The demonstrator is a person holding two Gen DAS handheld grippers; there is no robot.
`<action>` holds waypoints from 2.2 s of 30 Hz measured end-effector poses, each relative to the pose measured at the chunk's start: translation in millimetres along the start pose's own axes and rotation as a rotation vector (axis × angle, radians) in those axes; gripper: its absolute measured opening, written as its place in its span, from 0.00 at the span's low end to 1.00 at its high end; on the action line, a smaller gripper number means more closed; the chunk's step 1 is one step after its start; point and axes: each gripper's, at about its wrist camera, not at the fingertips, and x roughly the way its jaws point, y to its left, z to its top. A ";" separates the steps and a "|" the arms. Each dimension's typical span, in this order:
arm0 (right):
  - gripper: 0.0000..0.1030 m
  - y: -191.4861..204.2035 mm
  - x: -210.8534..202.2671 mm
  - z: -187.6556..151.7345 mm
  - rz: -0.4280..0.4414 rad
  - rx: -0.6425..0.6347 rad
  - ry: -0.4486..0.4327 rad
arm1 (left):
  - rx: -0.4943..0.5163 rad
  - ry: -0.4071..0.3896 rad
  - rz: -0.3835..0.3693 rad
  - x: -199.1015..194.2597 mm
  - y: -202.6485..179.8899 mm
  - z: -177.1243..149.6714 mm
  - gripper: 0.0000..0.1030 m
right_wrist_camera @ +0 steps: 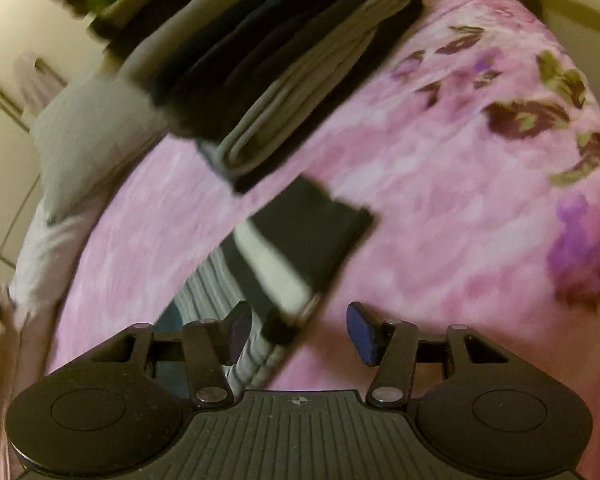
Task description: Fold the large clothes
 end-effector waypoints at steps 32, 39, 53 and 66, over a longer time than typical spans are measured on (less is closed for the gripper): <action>0.59 394.6 -144.7 -421.0 0.642 -1.116 0.179 | -0.366 -0.074 0.133 -96.1 224.5 -162.4 0.94; 0.59 317.5 -102.1 -376.0 0.267 -1.130 0.217 | -0.383 -0.157 0.039 -52.0 262.4 -121.2 0.78; 0.60 260.1 -43.3 -313.1 0.087 -1.102 0.220 | -0.443 -0.139 -0.039 50.1 295.8 -10.4 0.38; 0.60 269.2 -37.3 -310.7 0.126 -1.144 0.241 | -0.401 -0.231 0.061 -9.1 279.1 -31.7 0.05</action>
